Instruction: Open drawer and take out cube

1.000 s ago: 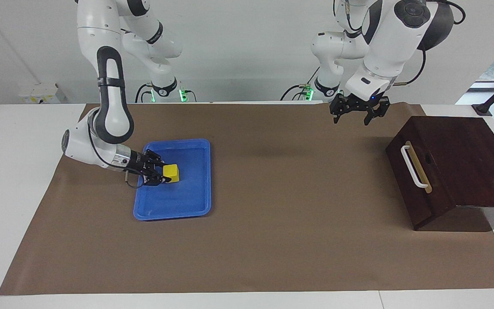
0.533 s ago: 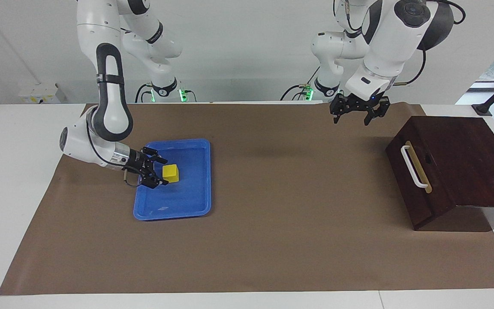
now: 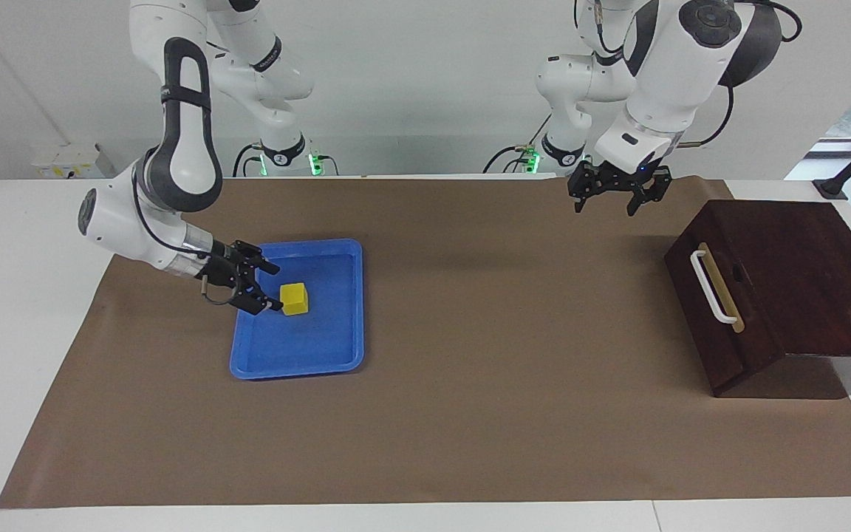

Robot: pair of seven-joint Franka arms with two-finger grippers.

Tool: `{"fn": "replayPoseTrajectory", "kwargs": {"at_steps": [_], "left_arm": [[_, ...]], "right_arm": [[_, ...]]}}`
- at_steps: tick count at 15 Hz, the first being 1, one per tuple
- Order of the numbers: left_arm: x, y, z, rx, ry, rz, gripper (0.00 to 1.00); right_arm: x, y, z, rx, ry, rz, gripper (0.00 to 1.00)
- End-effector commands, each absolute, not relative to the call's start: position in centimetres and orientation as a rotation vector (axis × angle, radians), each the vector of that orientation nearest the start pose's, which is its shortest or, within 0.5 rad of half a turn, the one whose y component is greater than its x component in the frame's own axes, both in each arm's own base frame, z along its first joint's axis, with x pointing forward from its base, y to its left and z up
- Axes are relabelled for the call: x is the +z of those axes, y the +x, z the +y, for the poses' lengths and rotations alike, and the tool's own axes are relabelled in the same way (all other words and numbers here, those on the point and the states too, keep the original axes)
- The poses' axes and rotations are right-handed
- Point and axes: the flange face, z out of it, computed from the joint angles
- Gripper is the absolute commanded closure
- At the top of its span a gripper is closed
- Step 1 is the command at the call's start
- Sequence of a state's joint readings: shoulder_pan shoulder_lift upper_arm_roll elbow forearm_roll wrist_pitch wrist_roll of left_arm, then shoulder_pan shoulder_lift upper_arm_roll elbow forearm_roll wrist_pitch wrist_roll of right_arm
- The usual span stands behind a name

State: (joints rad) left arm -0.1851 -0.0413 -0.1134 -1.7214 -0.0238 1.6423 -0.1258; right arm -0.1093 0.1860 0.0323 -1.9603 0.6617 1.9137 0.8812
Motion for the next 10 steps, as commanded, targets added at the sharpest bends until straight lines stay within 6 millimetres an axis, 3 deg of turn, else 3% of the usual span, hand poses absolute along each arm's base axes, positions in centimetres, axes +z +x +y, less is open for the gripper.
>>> {"fn": "replayPoseTrajectory", "kwargs": {"at_steps": [1,10], "left_arm": [[58.4,51.3,-15.9,0.072,-3.150,0.275,0.00],[58.5,51.4,-15.5,0.069,-3.159,0.082,0.00]], "right_arm": [[40.2,58.3,-0.2,0.576,-2.168,1.522,0.00],[44.1,59.4,-1.0,0.505,-2.257,1.478,0.00]]}}
